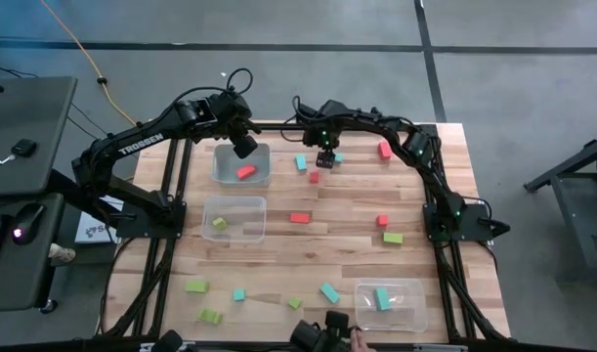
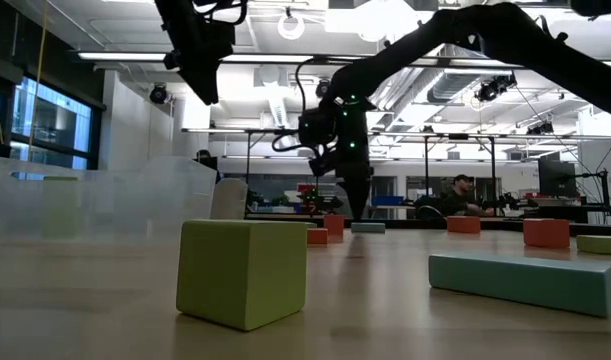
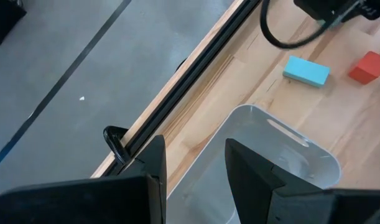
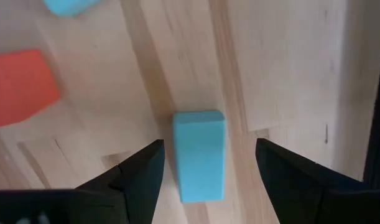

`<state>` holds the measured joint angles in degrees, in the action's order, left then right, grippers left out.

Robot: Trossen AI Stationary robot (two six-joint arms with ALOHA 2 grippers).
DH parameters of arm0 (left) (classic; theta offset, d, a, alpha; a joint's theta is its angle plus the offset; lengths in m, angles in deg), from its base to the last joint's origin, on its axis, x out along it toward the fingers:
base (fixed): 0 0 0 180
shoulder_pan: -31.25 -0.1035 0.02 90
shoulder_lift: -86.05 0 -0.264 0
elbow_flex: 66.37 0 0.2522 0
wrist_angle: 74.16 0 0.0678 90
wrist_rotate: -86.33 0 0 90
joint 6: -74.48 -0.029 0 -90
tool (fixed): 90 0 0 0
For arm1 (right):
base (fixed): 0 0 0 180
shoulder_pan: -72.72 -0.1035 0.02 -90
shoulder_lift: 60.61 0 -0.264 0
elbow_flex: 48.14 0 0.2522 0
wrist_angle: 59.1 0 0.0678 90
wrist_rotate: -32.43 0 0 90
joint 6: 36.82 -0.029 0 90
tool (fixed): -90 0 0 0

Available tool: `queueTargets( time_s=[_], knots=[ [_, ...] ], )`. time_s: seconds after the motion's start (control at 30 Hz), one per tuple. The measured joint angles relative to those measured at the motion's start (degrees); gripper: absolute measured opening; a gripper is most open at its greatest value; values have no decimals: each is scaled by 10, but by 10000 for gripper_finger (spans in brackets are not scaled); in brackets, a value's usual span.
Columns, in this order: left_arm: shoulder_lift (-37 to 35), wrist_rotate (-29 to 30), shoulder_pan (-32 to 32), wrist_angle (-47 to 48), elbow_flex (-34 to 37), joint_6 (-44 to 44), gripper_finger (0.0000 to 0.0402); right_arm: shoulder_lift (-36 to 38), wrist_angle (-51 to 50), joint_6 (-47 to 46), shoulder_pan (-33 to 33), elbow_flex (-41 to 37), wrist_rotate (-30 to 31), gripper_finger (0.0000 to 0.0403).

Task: Sort & place blocks by color
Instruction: Put the blue block into the bottom transparent bin

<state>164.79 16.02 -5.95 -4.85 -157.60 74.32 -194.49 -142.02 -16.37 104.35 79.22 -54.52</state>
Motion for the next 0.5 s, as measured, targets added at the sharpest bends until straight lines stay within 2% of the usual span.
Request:
queueTargets(
  time_s=[0.27,0.4,0.5],
  knots=[
    [0,1,0,0,0,0,97,-17,-12,0,-2,0,0,243],
    [0,2,0,0,0,0,97,-31,-10,-10,-5,0,34,243],
    [0,2,0,1,0,0,97,-33,-11,-11,-5,1,34,243]
  ],
)
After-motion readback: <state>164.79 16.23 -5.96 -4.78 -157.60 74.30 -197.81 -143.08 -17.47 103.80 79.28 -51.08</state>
